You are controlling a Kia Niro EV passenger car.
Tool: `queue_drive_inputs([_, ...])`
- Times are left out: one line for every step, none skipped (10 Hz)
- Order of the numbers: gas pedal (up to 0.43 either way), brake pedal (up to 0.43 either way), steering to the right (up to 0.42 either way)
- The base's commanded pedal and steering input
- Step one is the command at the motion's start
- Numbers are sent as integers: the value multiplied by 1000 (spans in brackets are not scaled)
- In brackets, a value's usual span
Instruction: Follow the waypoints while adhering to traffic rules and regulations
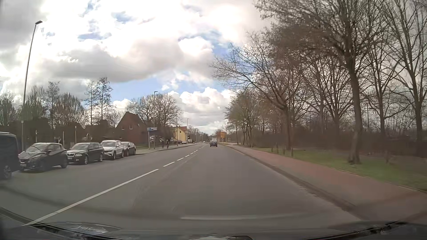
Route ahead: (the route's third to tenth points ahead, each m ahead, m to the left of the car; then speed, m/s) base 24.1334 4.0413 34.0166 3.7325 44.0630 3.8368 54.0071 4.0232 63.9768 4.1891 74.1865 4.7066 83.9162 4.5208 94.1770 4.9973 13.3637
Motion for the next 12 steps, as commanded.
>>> queue_drive_inputs([209, 0, -3])
queue_drive_inputs([209, 0, -3])
queue_drive_inputs([209, 0, -3])
queue_drive_inputs([209, 0, -3])
queue_drive_inputs([209, 0, -3])
queue_drive_inputs([209, 0, -3])
queue_drive_inputs([209, 0, -3])
queue_drive_inputs([209, 0, -3])
queue_drive_inputs([209, 0, -3])
queue_drive_inputs([209, 0, -3])
queue_drive_inputs([209, 0, -2])
queue_drive_inputs([209, 0, -2])
